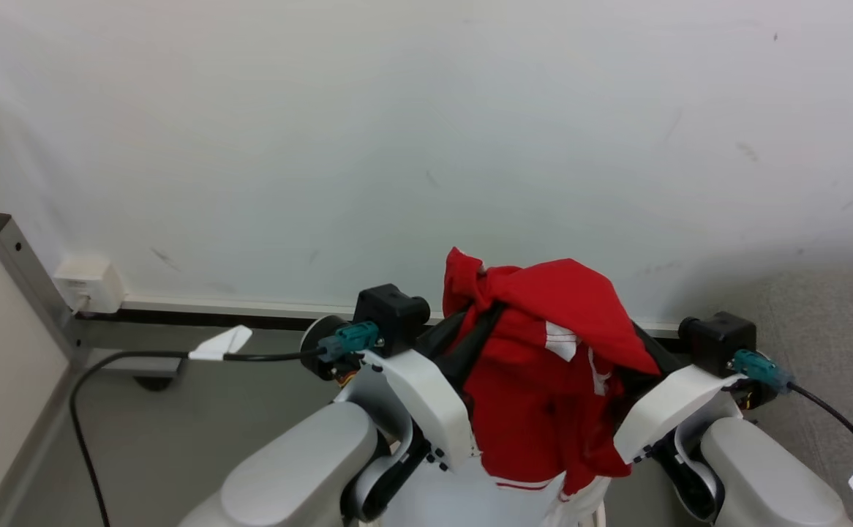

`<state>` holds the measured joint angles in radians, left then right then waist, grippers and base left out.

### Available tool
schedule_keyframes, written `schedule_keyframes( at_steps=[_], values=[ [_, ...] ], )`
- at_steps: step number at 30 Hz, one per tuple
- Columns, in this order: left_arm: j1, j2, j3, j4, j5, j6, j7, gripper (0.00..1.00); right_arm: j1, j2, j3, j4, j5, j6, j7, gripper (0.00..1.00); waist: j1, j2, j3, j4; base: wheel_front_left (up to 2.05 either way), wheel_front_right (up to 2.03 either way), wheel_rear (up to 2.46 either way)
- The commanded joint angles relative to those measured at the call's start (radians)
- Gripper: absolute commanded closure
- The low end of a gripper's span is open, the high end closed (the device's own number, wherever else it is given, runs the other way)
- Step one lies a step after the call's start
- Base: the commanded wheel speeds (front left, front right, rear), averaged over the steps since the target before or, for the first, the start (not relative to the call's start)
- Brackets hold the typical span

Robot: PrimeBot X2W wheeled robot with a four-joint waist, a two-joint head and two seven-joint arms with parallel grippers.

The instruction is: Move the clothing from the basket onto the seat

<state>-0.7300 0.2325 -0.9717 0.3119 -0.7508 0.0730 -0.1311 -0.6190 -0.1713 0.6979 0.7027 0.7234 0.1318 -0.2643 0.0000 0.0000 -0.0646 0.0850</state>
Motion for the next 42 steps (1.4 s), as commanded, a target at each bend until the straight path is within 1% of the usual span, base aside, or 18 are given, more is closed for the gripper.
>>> schedule_keyframes(
  at_steps=[1, 3, 4, 5, 6, 11, 15, 23, 29, 34, 38, 42],
  values=[
    [0.018, 0.004, 0.001, -0.003, -0.005, 0.006, -0.004, 1.0, 0.014, -0.012, -0.023, -0.012, -0.018, -0.002, 0.0, 1.0, 0.0, 0.0, 0.003, -0.014, 0.0, 0.0, 0.0],
    [0.031, 0.004, -0.006, -0.007, -0.007, 0.004, -0.007, 1.0, 0.019, -0.02, -0.072, -0.026, -0.04, -0.002, 0.0, 1.0, 0.0, 0.0, 0.007, -0.027, 0.0, 0.0, 0.0],
    [0.04, 0.002, -0.009, -0.009, -0.012, 0.002, -0.006, 0.85, 0.026, -0.02, -0.096, -0.034, -0.051, -0.002, 0.0, 1.0, 0.0, 0.0, 0.009, -0.035, 0.0, 0.0, 0.0],
    [0.049, 0.001, -0.017, -0.009, -0.014, -0.001, 0.001, 0.33, 0.03, -0.024, -0.117, -0.042, -0.067, -0.002, 0.0, 1.0, 0.0, 0.0, 0.011, -0.043, 0.0, 0.0, 0.0],
    [0.055, -0.001, -0.02, -0.013, -0.015, -0.004, -0.001, 0.0, 0.032, -0.027, -0.14, -0.049, -0.081, -0.002, 0.0, 1.0, 0.0, 0.0, 0.013, -0.052, 0.0, 0.0, 0.0],
    [0.08, -0.007, -0.04, -0.039, -0.004, -0.006, -0.023, 0.0, 0.035, -0.036, -0.235, -0.096, -0.143, -0.002, 0.0, 1.0, 0.0, 0.0, 0.026, -0.11, 0.0, 0.0, 0.0],
    [0.101, -0.001, -0.05, -0.057, 0.008, 0.008, -0.044, 0.0, 0.02, -0.059, -0.274, -0.142, -0.192, -0.002, 0.0, 1.0, 0.0, 0.0, 0.035, -0.171, 0.0, 0.0, 0.0],
    [0.125, 0.01, -0.041, -0.084, 0.028, 0.024, -0.089, 0.0, 0.002, -0.147, -0.349, -0.272, -0.261, -0.002, 0.0, 1.0, 0.0, 0.0, 0.06, -0.309, 0.0, 0.0, 0.0],
    [0.12, 0.019, -0.041, -0.104, 0.053, 0.017, -0.113, 0.0, 0.041, -0.202, -0.428, -0.372, -0.293, -0.002, 0.029, 1.0, 0.0, 0.0, 0.087, -0.407, 0.0, 0.0, 0.0],
    [0.11, 0.025, -0.044, -0.105, 0.087, 0.012, -0.122, 0.0, 0.103, -0.209, -0.519, -0.483, -0.326, -0.002, 0.075, 1.0, 0.0, 0.0, 0.106, -0.474, 0.0, 0.0, 0.0],
    [0.112, 0.027, -0.045, -0.106, 0.106, 0.004, -0.127, 0.0, 0.159, -0.191, -0.566, -0.562, -0.347, -0.002, 0.11, 1.0, 0.0, 0.0, 0.121, -0.52, 0.0, 0.0, 0.0],
    [0.117, 0.029, -0.046, -0.101, 0.132, 0.0, -0.132, 0.0, 0.198, -0.173, -0.598, -0.623, -0.357, -0.002, 0.134, 1.0, 0.0, 0.0, 0.14, -0.549, 0.0, 0.0, 0.0]
  ],
)
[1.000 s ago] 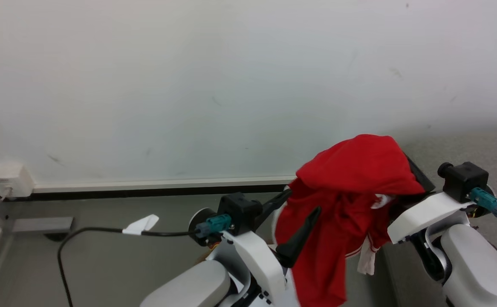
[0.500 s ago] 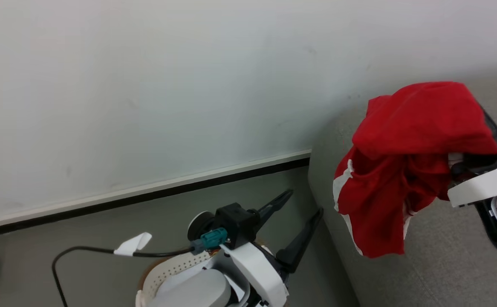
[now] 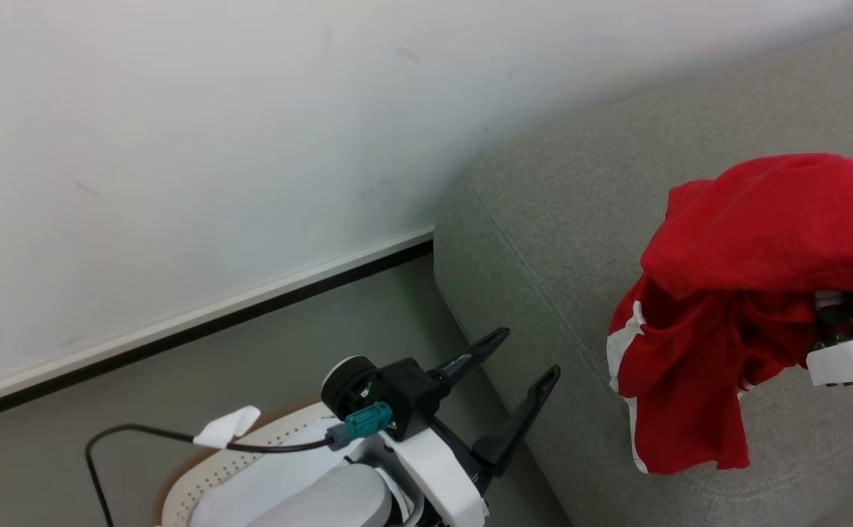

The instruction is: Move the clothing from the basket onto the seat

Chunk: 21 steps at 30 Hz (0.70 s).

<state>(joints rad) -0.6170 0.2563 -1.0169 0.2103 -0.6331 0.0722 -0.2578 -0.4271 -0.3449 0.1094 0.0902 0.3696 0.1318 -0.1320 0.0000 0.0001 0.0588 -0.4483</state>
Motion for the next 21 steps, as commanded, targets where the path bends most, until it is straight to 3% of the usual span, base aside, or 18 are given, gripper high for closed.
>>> schedule_keyframes(
  at_steps=[1, 11, 16, 21],
  values=[
    [0.001, 0.006, -0.001, 0.001, 0.019, -0.001, -0.006, 0.0, 0.014, 0.006, -0.014, -0.023, -0.006, -0.002, 0.005, 1.0, 0.0, -0.0001, 0.022, -0.02, 0.0, 0.0, 0.0],
    [-0.057, 0.033, -0.005, -0.001, 0.056, -0.02, 0.004, 0.0, -0.04, 0.02, -0.049, -0.078, 0.004, -0.002, 0.023, 1.0, 0.0, -0.0001, 0.119, -0.003, 0.0, 0.0, 0.0],
    [-0.106, 0.052, -0.008, -0.019, 0.078, -0.03, 0.033, 0.0, -0.164, 0.0, -0.082, -0.057, 0.084, -0.002, 0.021, 1.0, 0.0, -0.0001, 0.218, 0.03, 0.0, 0.0, 0.0],
    [-0.157, 0.078, -0.01, -0.048, 0.097, -0.042, 0.067, 0.0, -0.316, -0.073, -0.145, -0.003, 0.144, -0.002, 0.024, 1.0, 0.0, -0.0001, 0.346, 0.076, 0.0, 0.0, 0.0]
  ],
)
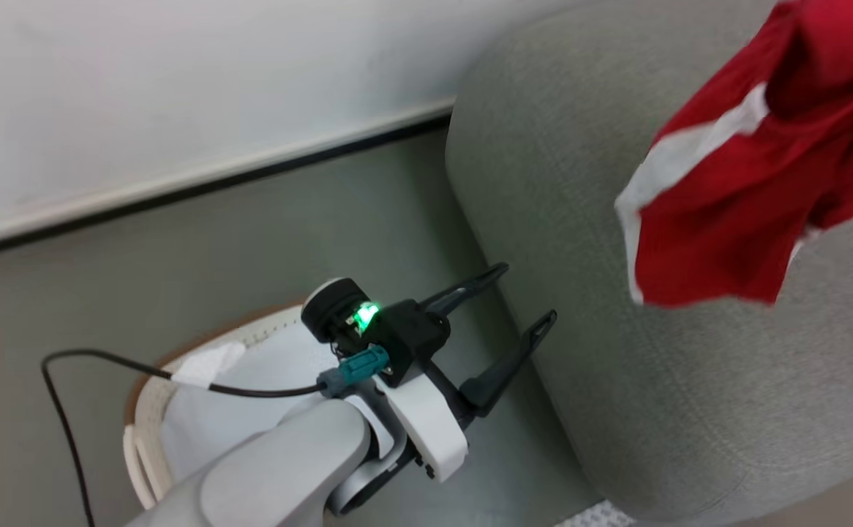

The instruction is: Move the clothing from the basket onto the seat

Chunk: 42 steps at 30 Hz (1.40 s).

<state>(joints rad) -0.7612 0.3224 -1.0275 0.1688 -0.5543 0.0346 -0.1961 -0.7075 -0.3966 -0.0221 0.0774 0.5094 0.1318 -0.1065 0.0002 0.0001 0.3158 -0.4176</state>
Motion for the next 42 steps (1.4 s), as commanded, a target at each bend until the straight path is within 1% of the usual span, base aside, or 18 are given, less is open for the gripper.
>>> schedule_keyframes(
  at_steps=[1, 5, 10, 13, 14, 18, 21, 23, 25, 29, 31, 35, 36, 37, 38, 39, 42],
  values=[
    [-0.022, 0.017, 0.0, -0.01, 0.022, -0.006, 0.012, 0.0, -0.063, -0.032, -0.027, 0.018, 0.014, -0.002, 0.001, 1.0, -0.0002, -0.0001, 0.114, 0.054, 0.0, 0.0, 0.0],
    [-0.059, 0.041, 0.002, -0.035, 0.03, -0.014, 0.03, 0.0, -0.18, -0.102, -0.095, 0.063, 0.028, -0.002, 0.013, 1.0, -0.0002, -0.0001, 0.211, 0.09, 0.0, 0.0, 0.0],
    [-0.091, 0.061, 0.012, -0.052, 0.041, -0.013, 0.036, 0.0, -0.294, -0.2, -0.161, 0.157, 0.022, -0.002, 0.025, 1.0, -0.0002, -0.0001, 0.299, 0.136, 0.0, 0.0, 0.0],
    [-0.1, 0.066, 0.015, -0.056, 0.043, -0.013, 0.035, 0.0, -0.325, -0.234, -0.178, 0.222, 0.003, -0.002, 0.024, 1.0, -0.0002, -0.0001, 0.336, 0.157, 0.0, 0.0, 0.0],
    [-0.1, 0.066, 0.015, -0.056, 0.043, -0.013, 0.035, 0.0, -0.325, -0.234, -0.178, 0.222, 0.003, -0.002, 0.024, 1.0, -0.0002, -0.0001, 0.336, 0.157, 0.0, 0.0, 0.0],
    [-0.111, 0.071, 0.02, -0.058, 0.044, -0.012, 0.031, 0.0, -0.325, -0.267, -0.182, 0.312, -0.028, -0.002, 0.053, 1.0, -0.0002, -0.0001, 0.377, 0.178, 0.0, 0.0, 0.0],
    [-0.115, 0.074, 0.023, -0.056, 0.041, -0.009, 0.023, 0.0, -0.301, -0.271, -0.18, 0.382, -0.057, -0.002, 0.077, 1.0, -0.0002, -0.0001, 0.4, 0.188, 0.0, 0.0, 0.0],
    [-0.116, 0.077, 0.026, -0.052, 0.039, -0.009, 0.02, 0.0, -0.287, -0.253, -0.2, 0.438, -0.054, -0.002, 0.101, 1.0, -0.0002, -0.0001, 0.408, 0.191, 0.0, 0.0, 0.0],
    [-0.118, 0.076, 0.026, -0.048, 0.038, -0.011, 0.015, 0.0, -0.273, -0.249, -0.194, 0.479, -0.075, -0.002, 0.128, 1.0, -0.0002, -0.0001, 0.414, 0.194, 0.0, 0.0, 0.0],
    [-0.117, 0.067, 0.034, -0.04, 0.01, -0.014, 0.016, 0.0, -0.233, -0.238, -0.143, 0.542, -0.098, -0.002, 0.198, 1.0, -0.0002, -0.0001, 0.417, 0.199, 0.0, 0.0, 0.0],
    [-0.123, 0.064, 0.035, -0.035, 0.006, -0.015, 0.016, 0.0, -0.221, -0.224, -0.101, 0.568, -0.089, -0.002, 0.244, 1.0, -0.0002, -0.0001, 0.415, 0.199, 0.0, 0.0, 0.0],
    [-0.128, 0.056, 0.033, -0.027, 0.003, -0.016, 0.013, 0.0, -0.214, -0.219, -0.044, 0.614, -0.08, -0.002, 0.303, 1.0, -0.0002, -0.0001, 0.403, 0.198, 0.0, 0.0, 0.0],
    [-0.125, 0.051, 0.036, -0.026, -0.005, -0.016, 0.009, 0.0, -0.217, -0.219, -0.035, 0.623, -0.074, -0.002, 0.312, 0.98, -0.0002, -0.0001, 0.397, 0.199, 0.0, 0.0, 0.0],
    [-0.122, 0.049, 0.038, -0.024, -0.006, -0.016, 0.007, 0.0, -0.218, -0.222, -0.028, 0.628, -0.071, -0.002, 0.319, 0.65, -0.0002, -0.0001, 0.389, 0.201, 0.0, 0.0, 0.0],
    [-0.122, 0.049, 0.039, -0.021, -0.003, -0.014, 0.005, 0.0, -0.219, -0.225, -0.021, 0.632, -0.067, -0.002, 0.323, 0.2, -0.0002, -0.0001, 0.378, 0.204, 0.0, 0.0, 0.0],
    [-0.117, 0.049, 0.042, -0.017, -0.009, -0.011, 0.001, 0.0, -0.218, -0.229, -0.003, 0.629, -0.066, -0.002, 0.328, 0.0, -0.0002, -0.0001, 0.366, 0.204, 0.0, 0.0, 0.0],
    [-0.094, 0.052, 0.045, -0.001, -0.022, -0.009, -0.009, 0.0, -0.202, -0.245, 0.063, 0.617, -0.053, -0.002, 0.359, 0.0, -0.0002, -0.0001, 0.318, 0.2, 0.0, 0.0, 0.0]
  ],
)
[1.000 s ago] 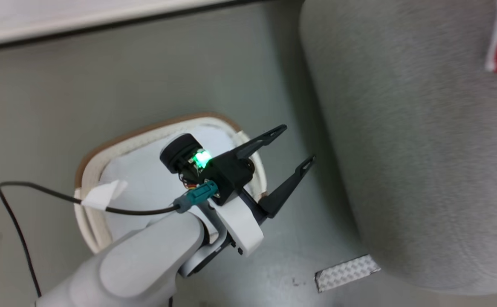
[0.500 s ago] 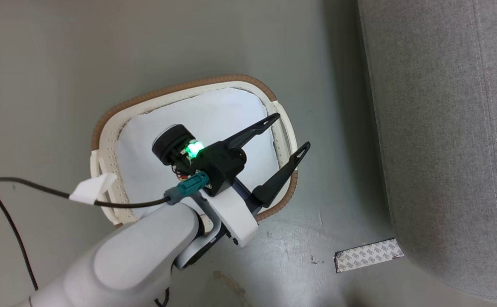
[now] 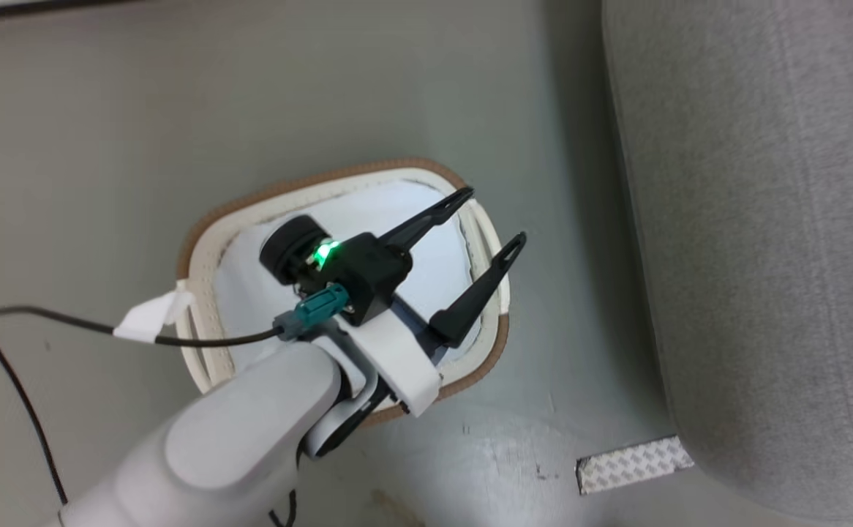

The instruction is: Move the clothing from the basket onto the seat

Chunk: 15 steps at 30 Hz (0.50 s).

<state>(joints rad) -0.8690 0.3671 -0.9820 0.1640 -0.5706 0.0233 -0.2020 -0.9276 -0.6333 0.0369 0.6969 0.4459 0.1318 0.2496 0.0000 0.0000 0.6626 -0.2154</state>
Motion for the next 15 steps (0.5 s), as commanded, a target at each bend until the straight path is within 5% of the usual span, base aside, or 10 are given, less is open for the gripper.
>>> schedule_keyframes(
  at_steps=[1, 15],
  values=[
    [0.024, 0.008, 0.0, 0.012, -0.008, 0.002, -0.008, 0.0, 0.024, -0.016, 0.027, -0.006, 0.019, -0.002, 0.022, 0.0, 0.0, 0.0, -0.05, -0.005, 0.0, 0.0, 0.0],
    [0.222, 0.004, 0.08, 0.087, -0.11, 0.044, -0.06, 0.0, 0.144, -0.128, 0.288, -0.284, 0.234, -0.002, 0.249, 0.0, 0.0, 0.0, -0.444, -0.044, 0.0, 0.0, 0.0]
  ],
)
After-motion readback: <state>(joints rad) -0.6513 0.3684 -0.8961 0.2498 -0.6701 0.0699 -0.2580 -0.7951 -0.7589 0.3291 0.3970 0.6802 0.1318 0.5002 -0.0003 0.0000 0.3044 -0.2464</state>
